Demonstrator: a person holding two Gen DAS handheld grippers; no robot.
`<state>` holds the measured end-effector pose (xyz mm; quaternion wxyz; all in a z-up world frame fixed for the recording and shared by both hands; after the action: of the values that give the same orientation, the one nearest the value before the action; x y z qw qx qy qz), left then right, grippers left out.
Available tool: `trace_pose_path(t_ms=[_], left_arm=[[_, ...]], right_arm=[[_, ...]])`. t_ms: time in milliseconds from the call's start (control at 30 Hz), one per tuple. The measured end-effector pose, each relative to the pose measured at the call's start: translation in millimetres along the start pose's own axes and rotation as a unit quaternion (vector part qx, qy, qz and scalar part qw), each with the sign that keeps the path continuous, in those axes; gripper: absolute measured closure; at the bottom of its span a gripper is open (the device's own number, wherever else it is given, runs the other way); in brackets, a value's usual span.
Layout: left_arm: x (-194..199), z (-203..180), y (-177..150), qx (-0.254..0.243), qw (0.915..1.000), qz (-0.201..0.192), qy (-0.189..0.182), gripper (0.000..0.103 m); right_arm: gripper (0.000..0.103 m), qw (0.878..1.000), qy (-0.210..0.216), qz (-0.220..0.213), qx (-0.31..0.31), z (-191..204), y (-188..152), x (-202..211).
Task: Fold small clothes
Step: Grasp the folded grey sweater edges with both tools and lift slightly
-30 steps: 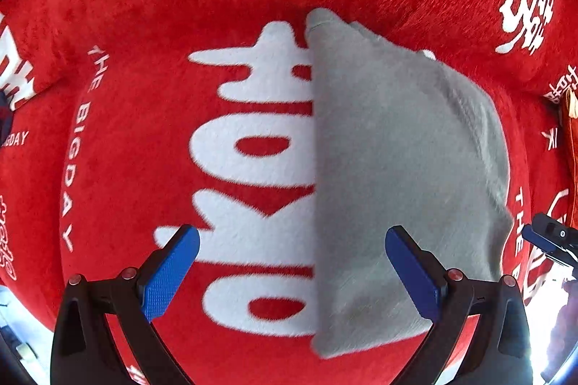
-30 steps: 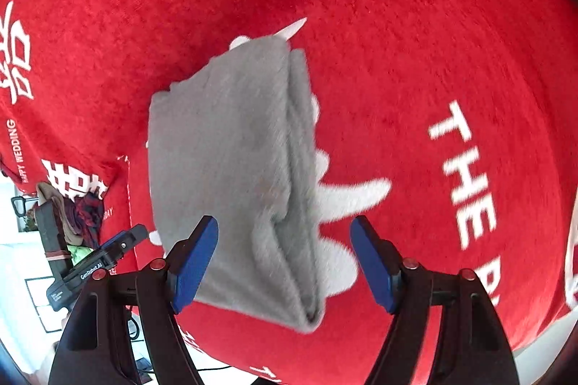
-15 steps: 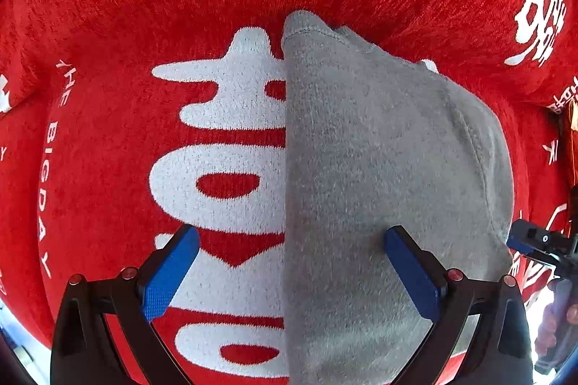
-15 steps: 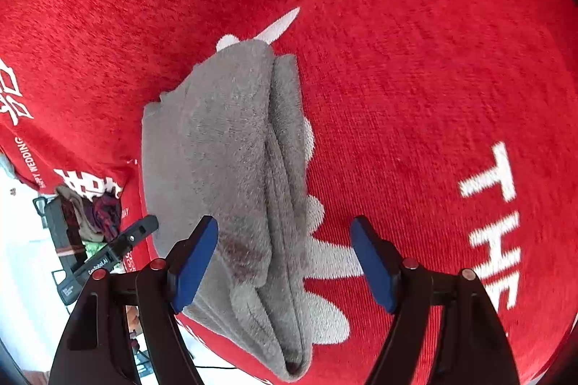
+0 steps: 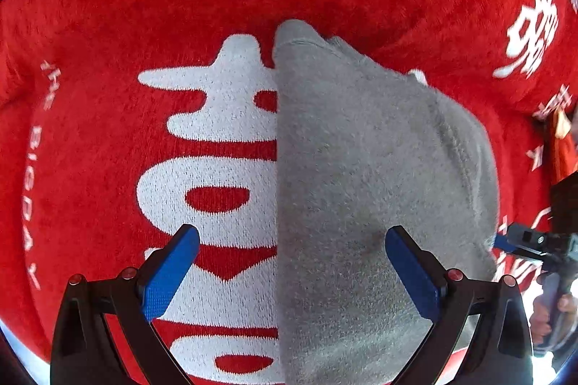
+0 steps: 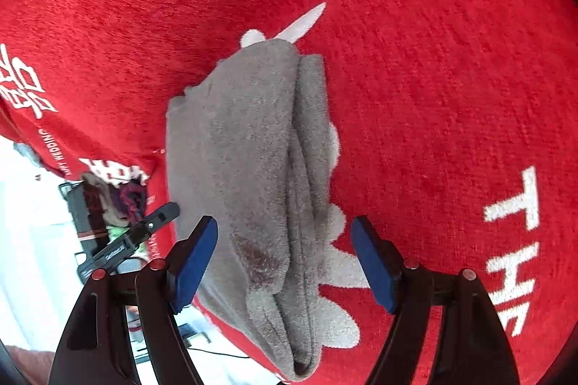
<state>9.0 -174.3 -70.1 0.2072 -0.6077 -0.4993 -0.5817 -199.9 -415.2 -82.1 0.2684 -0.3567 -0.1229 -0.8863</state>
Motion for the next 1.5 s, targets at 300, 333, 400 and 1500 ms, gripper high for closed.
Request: trace_pose_path(t_ms=[300,333,400,1500], left_arm=[[-34,-3,-6,0.042,0.9915,0.057,-0.110,0.000],[-36,-9,-4,0.033,0.9920,0.053,-0.110,0.000],[-38,-21,-3,0.021,0.9915,0.050,-0.118,0.000],[114,19,-27,-0.017,0.9900,-0.024,-0.138,0.061]], right_arm=[[0.024,0.996,0.078,0.031,-0.019,-5,6,-18],[0.024,0.996,0.087,0.031,-0.020,-4,8,-21],[0.024,0.995,0.098,0.031,-0.017,2,11,-29],[0.073,0.980,0.183,0.050,-0.056,138,-81,-33]])
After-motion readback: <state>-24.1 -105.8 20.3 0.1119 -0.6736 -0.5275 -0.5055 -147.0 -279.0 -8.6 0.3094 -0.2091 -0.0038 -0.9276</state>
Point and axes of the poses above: each gripper's, at about its wrist camera, not at the fingertips, and x roughly against the way its jaws point, z to its left, y to its top, the point moved 5 cm from there along -x, roughly the way its jaws point, and after that the axes turned 14 degrees about -z, right-handed, at the moved point
